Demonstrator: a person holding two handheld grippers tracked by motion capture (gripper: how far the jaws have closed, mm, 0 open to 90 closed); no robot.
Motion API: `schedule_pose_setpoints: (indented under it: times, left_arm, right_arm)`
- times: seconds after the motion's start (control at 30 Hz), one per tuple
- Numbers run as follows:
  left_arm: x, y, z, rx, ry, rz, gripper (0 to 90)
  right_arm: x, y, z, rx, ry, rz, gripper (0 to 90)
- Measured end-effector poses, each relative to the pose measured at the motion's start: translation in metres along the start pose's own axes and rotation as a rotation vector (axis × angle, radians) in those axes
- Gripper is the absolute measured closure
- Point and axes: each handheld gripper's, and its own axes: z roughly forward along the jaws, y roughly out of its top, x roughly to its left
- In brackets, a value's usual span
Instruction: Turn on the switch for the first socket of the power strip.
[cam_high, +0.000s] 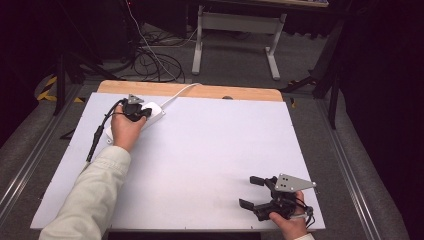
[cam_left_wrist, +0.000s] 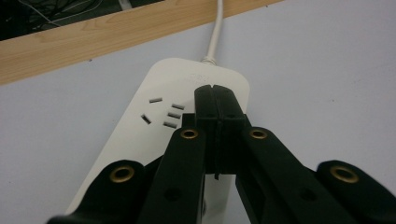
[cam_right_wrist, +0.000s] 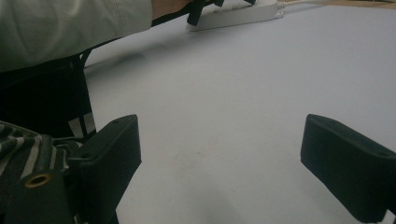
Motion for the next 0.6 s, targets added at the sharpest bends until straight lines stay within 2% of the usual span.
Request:
schedule_pose_setpoints:
  times: [0.6]
  left_arm:
    - [-0.0027, 0.0003, 0.0016, 0.002, 0.024, 0.017, 90.0]
  right_arm:
    - [0.0005, 0.0003, -0.0007, -0.004, 0.005, 0.002, 13.2]
